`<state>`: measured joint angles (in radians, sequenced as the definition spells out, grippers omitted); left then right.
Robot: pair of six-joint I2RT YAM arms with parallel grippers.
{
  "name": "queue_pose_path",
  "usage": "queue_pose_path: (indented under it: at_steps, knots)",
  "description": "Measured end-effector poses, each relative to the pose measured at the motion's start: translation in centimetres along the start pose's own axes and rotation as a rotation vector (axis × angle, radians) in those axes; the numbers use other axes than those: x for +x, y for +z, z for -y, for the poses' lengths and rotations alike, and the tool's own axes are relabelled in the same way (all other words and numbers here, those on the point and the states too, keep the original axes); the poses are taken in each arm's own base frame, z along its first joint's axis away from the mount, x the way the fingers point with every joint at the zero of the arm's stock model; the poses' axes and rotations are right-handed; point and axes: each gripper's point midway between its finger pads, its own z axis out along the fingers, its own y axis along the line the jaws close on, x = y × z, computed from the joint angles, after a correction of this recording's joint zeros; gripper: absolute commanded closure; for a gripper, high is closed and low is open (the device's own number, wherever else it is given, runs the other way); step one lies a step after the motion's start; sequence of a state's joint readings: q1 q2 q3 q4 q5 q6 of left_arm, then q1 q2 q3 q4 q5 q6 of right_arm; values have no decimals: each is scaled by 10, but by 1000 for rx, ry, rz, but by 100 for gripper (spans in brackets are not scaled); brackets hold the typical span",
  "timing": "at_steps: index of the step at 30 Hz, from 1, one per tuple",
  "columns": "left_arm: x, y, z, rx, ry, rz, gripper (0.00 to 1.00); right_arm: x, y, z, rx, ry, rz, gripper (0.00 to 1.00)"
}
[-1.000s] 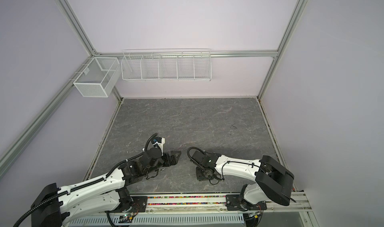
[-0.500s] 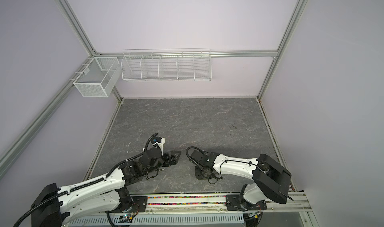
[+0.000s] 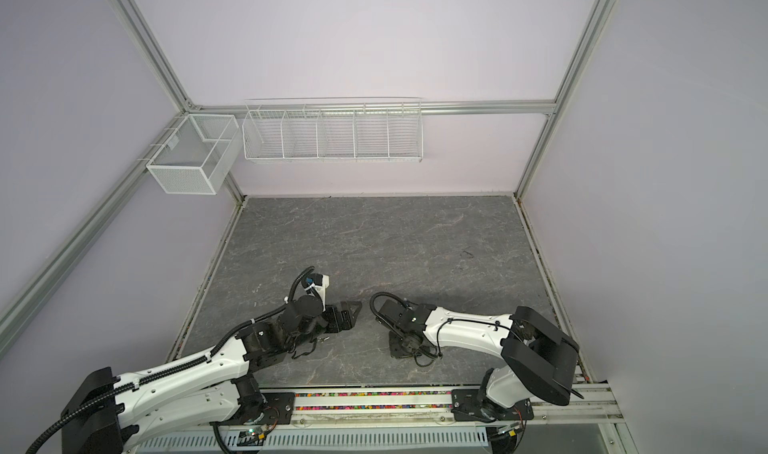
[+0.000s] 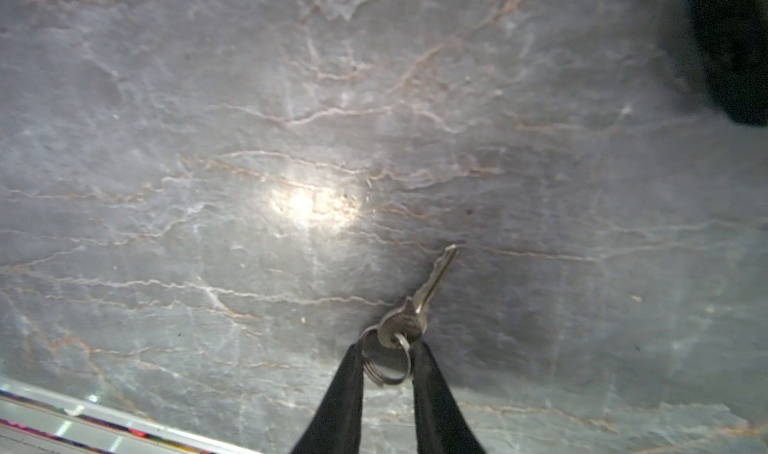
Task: Unlock with the key
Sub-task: 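Lower the right gripper onto the silver key ring and close on it, then lift the silver key with the right gripper, key blade pointing up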
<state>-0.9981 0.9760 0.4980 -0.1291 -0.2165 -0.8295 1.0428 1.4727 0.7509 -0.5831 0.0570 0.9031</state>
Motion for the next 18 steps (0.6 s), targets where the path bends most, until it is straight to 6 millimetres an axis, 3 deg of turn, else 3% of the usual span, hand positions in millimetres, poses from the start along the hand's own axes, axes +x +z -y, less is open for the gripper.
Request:
queue_pose_path:
  at_steps: [9, 13, 18]
  knots:
    - [-2, 2, 3, 12, -2, 9, 1, -2, -8, 35, 92, -2, -7, 71]
    - [-1, 5, 4, 9, 1, 6, 1, -1, -14, 30, 58, -12, -4, 64]
    - [-3, 5, 6, 13, 8, 10, 1, 5, -13, 27, 8, -2, -15, 62]
